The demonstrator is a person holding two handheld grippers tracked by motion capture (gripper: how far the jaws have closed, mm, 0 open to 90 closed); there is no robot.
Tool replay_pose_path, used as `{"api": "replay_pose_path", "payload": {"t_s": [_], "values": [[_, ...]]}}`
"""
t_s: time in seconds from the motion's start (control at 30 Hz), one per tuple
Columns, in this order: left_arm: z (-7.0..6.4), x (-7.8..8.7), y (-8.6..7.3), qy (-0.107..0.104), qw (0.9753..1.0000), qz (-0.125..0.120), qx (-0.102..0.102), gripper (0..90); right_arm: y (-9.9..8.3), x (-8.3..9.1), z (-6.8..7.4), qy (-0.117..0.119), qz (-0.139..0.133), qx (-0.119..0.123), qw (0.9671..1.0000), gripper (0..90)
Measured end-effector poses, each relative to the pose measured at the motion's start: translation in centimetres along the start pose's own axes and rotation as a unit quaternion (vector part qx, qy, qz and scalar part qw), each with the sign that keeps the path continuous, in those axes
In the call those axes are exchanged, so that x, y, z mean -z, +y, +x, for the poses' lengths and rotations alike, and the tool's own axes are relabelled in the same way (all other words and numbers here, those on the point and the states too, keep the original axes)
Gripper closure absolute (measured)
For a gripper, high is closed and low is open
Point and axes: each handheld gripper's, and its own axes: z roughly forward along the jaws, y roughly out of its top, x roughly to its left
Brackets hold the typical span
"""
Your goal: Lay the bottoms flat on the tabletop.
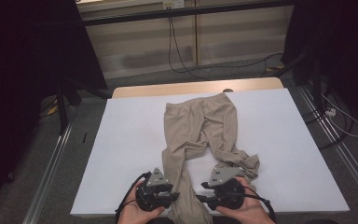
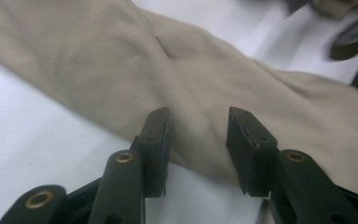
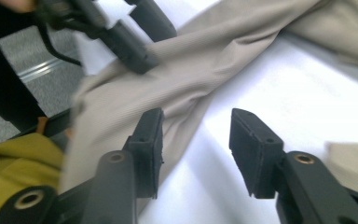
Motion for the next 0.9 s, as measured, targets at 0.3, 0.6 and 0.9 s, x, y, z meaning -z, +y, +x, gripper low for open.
{"api": "replay_pose_path", "payload": {"t_s": [0.3, 0.6, 0.9], "values": [[-0.2, 0.7, -0.5, -0.027, 0.9994, 0.012, 0.015, 89.8, 0.2, -2.7, 1.3, 0.025, 0.013, 0.034, 0.999, 74.2], [-3.0, 2.0, -2.0, -0.077, 0.9967, 0.025, 0.0, 89.9, -1.3, -1.0, 3.1, 0.071, 0.026, 0.033, 0.9966, 90.0], [-4.1, 2.1, -1.5, -0.095, 0.9953, 0.012, -0.005, 89.1, -3.6, 1.5, 4.9, 0.082, 0.039, 0.029, 0.9955, 90.0]]}}
